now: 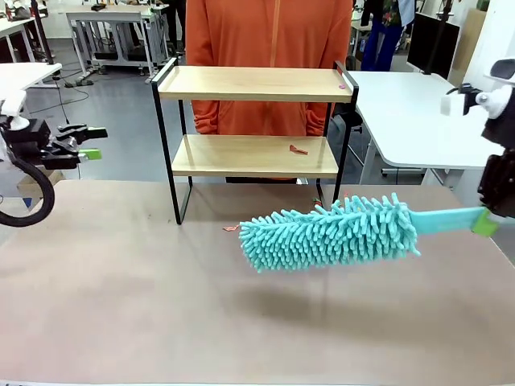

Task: Clean the shelf.
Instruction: Hand the Duster back to the human.

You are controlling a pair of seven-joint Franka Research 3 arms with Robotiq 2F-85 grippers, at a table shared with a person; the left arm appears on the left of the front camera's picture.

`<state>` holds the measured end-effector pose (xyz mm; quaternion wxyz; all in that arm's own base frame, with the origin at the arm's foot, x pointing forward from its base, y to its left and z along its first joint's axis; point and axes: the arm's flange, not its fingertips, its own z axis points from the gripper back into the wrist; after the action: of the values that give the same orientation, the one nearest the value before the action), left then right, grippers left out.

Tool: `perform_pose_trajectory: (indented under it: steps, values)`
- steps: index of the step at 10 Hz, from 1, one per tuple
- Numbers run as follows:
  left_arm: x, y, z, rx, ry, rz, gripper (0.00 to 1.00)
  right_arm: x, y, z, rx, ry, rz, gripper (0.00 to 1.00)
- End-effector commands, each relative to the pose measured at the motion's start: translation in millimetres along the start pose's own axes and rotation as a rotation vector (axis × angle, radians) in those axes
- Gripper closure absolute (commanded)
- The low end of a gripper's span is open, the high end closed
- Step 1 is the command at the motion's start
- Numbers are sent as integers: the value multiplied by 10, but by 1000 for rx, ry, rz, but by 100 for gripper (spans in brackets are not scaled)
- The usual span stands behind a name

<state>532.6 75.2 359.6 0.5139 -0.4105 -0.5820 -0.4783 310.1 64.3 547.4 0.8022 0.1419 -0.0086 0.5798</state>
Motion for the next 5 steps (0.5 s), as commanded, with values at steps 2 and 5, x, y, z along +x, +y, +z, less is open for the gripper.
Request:
perform_pose_trajectory:
  steps: [2,5]
  values:
    - [314,-858,-329,58,18,13,0,2,-343,4,-27,-106,245,87]
    - [407,-1450,-375,41,-8,108,0,141,-544,6,-91,-204,386,87]
